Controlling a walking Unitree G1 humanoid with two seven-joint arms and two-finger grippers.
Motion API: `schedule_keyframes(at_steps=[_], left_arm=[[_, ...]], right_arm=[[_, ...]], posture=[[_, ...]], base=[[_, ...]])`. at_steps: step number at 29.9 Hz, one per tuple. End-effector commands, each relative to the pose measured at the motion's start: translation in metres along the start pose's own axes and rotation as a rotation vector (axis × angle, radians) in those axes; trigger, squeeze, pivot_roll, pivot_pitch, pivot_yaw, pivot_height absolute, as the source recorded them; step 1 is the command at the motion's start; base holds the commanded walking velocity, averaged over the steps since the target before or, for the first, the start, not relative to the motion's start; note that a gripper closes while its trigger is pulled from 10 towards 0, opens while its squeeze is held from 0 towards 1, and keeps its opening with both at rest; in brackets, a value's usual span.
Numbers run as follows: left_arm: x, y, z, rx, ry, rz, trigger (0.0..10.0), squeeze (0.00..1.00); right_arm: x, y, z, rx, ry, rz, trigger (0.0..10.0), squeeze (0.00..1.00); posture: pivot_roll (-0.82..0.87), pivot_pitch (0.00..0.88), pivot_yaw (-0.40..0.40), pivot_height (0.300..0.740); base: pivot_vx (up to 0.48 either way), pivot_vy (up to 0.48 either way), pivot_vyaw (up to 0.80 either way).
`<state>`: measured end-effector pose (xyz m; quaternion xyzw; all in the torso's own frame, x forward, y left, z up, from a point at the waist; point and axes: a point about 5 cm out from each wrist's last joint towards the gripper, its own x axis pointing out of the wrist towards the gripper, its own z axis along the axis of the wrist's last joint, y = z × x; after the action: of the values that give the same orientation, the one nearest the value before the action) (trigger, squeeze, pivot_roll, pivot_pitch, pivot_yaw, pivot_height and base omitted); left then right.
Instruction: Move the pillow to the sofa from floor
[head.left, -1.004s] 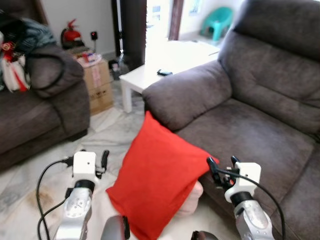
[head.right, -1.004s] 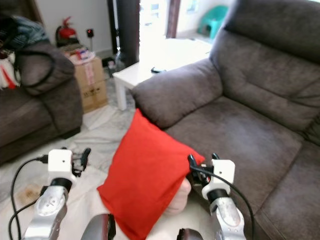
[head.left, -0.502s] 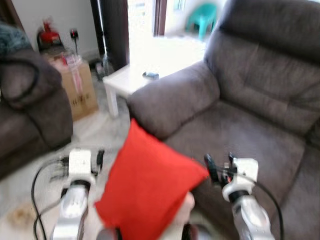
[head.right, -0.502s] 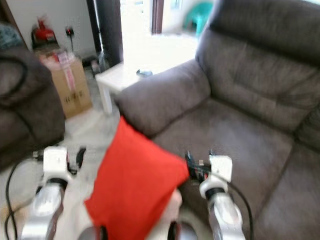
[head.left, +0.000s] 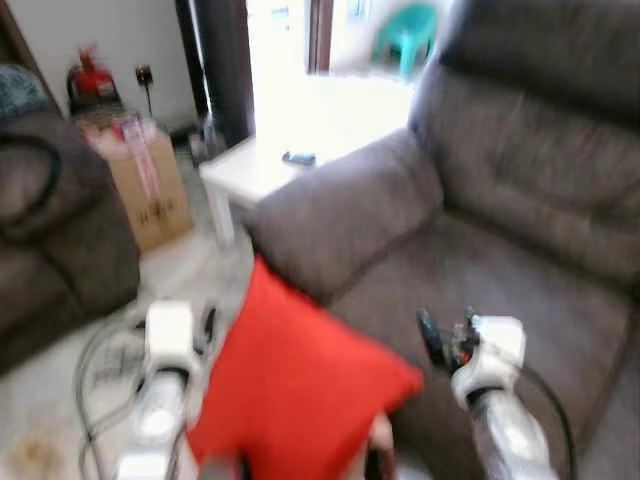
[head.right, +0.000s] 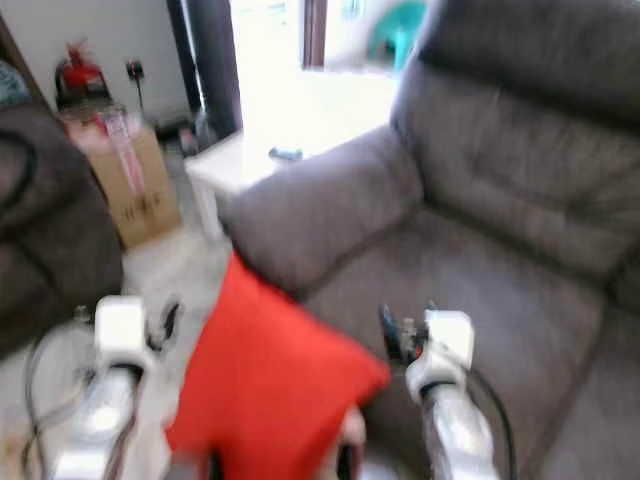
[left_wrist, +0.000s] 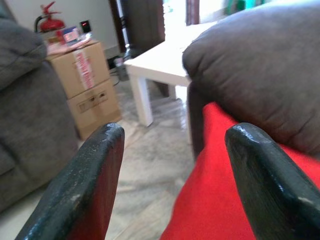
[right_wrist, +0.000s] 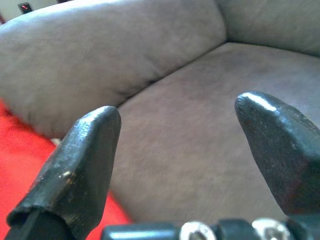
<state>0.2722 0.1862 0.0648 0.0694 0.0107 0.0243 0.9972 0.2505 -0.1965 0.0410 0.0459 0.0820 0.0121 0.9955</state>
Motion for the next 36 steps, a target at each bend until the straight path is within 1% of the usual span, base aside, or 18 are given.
schedule_keyframes(at_steps=[1,3,7,8,9,12,14,17,20,21,23,24,29,30,33,34,35,36], left_arm=[[0.0,0.009,0.0,0.032,0.013,0.007,10.0,0.0],[-0.001,0.008,-0.002,0.03,0.019,-0.004,10.0,0.0],[-0.004,0.008,-0.005,0.035,0.037,-0.014,10.0,0.0],[-0.007,0.009,-0.01,0.041,0.062,-0.012,10.0,0.0],[-0.007,0.009,-0.01,0.041,0.062,-0.012,10.0,0.0],[-0.014,0.011,-0.019,0.046,0.094,-0.005,10.0,0.0],[-0.021,0.012,-0.024,0.049,0.113,0.002,10.0,0.0],[-0.025,0.012,-0.028,0.05,0.131,0.014,10.0,0.0],[-0.028,0.013,-0.032,0.055,0.154,0.033,10.0,0.0],[-0.031,0.016,-0.035,0.062,0.17,0.049,10.0,0.0],[-0.035,0.018,-0.039,0.071,0.188,0.064,10.0,0.0],[-0.043,0.024,-0.047,0.087,0.226,0.09,10.0,0.0],[-0.065,0.033,-0.062,0.112,0.294,0.124,10.0,0.0],[-0.073,0.036,-0.066,0.117,0.311,0.134,10.0,0.0],[-0.08,0.037,-0.068,0.119,0.326,0.144,10.0,0.0],[-0.08,0.037,-0.069,0.119,0.327,0.146,10.0,0.0],[-0.08,0.037,-0.068,0.12,0.327,0.147,10.0,0.0],[-0.079,0.035,-0.067,0.12,0.325,0.146,10.0,0.0]], right_arm=[[0.006,0.005,0.0,0.018,0.014,-0.002,10.0,0.0],[0.011,0.005,0.0,0.037,0.037,-0.006,10.0,0.0],[0.021,0.009,0.001,0.026,0.053,0.017,10.0,0.0],[0.028,0.011,0.001,0.041,0.066,0.016,10.0,0.0],[0.028,0.011,0.001,0.041,0.066,0.016,10.0,0.0],[0.035,0.011,-0.003,0.08,0.107,-0.008,10.0,0.0],[0.041,0.009,-0.013,0.146,0.187,-0.061,10.0,0.0],[0.044,0.01,-0.023,0.21,0.26,-0.085,10.0,0.0],[0.046,0.012,-0.028,0.236,0.306,-0.078,10.0,0.0],[0.047,0.014,-0.031,0.26,0.334,-0.083,10.0,0.0],[0.049,0.015,-0.032,0.291,0.354,-0.09,10.0,0.0],[0.05,0.017,-0.034,0.328,0.385,-0.094,10.0,0.0],[0.051,0.018,-0.039,0.364,0.447,-0.103,10.0,0.0],[0.049,0.02,-0.044,0.407,0.484,-0.11,10.0,0.0],[0.044,0.017,-0.052,0.45,0.543,-0.15,10.0,0.0],[0.043,0.016,-0.053,0.457,0.551,-0.156,10.0,0.04],[0.043,0.015,-0.054,0.468,0.557,-0.162,10.0,0.04],[0.041,0.013,-0.056,0.475,0.569,-0.179,10.0,1.0]], posture=[[-0.02,0.0,-0.057,0.603],[-0.01,0.0,-0.058,0.603],[0.0,0.0,-0.063,0.603],[0.0,0.0,-0.067,0.603],[0.0,0.0,-0.067,0.603],[0.01,0.0,-0.073,0.603],[0.02,0.0,-0.085,0.603],[0.04,0.0,-0.1,0.603],[0.06,0.0,-0.118,0.603],[0.07,0.0,-0.128,0.603],[0.08,0.0,-0.136,0.603],[0.08,0.0,-0.143,0.603],[0.09,0.0,-0.152,0.603],[0.09,0.0,-0.152,0.603],[0.08,0.0,-0.157,0.603],[0.08,0.0,-0.157,0.603],[0.08,0.0,-0.159,0.603],[0.08,0.0,-0.159,0.603]], base=[[0.0,0.0,0.0],[0.0,0.0,0.0],[0.0,0.0,0.0],[0.0,0.0,0.0],[0.0,0.0,0.0],[0.0,0.0,0.0],[0.0,0.0,0.0],[0.0,0.0,0.0],[0.0,0.0,0.0],[0.0,0.0,0.0],[0.0,0.0,0.0],[0.0,0.0,0.0],[0.0,0.0,0.0],[0.0,0.0,0.0],[0.0,0.0,0.0],[0.0,0.0,0.0],[0.0,0.0,0.0],[0.0,0.0,0.0]])
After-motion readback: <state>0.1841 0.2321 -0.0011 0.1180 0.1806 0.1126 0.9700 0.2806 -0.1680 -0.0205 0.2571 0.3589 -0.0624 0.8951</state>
